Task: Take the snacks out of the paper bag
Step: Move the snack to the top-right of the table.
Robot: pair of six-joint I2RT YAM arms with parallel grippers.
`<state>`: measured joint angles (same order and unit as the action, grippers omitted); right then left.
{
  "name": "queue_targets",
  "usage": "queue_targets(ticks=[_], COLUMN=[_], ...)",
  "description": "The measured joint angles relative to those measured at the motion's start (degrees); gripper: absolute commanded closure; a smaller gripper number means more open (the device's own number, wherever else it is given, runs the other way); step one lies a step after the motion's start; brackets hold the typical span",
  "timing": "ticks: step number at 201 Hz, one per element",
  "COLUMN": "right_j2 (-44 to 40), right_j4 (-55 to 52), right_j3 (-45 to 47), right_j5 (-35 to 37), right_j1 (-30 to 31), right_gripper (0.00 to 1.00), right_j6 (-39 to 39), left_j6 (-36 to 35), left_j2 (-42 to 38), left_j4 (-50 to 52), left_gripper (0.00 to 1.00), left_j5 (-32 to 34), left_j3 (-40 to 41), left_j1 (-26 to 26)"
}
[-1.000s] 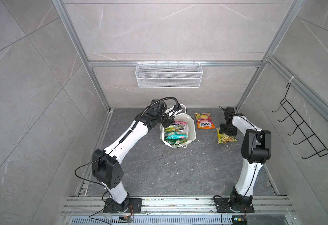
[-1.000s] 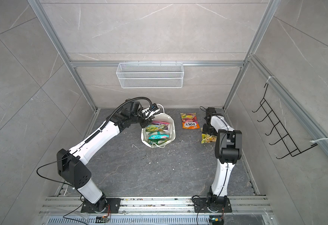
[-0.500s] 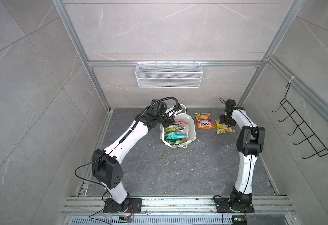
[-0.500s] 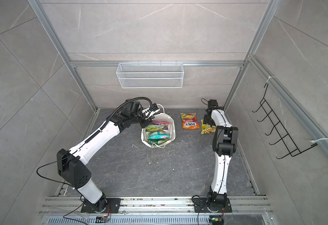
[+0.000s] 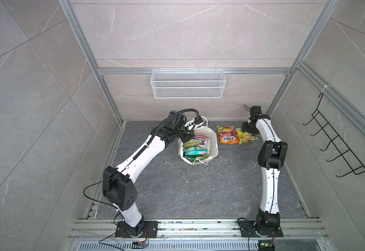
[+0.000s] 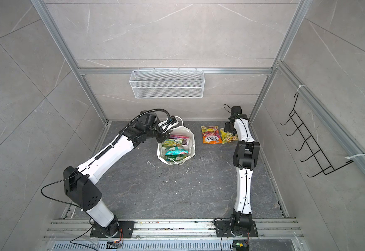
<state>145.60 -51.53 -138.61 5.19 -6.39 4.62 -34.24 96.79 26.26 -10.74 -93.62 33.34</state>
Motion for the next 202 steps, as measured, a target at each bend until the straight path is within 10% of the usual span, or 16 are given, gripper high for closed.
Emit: queue_targets(ticks=[127,202], right_j2=[-3.4,-44.4], right_j4=[-6.8,10.0], right_j3=[-4.7,37.5], right_j5=[-2.3,-9.8], right_j1=[1.2,11.9], right_gripper=[0.27,0.46], right_j6=[2.8,5.8], left_j6=[0.0,0.0], left_j2=[-0.2,-2.6], left_j4=[0.3,0.3], left_gripper=[1.0,1.0], left_j5=[0.2,0.1], left_j3=[0.0,2.8], left_j1=[0.7,1.5])
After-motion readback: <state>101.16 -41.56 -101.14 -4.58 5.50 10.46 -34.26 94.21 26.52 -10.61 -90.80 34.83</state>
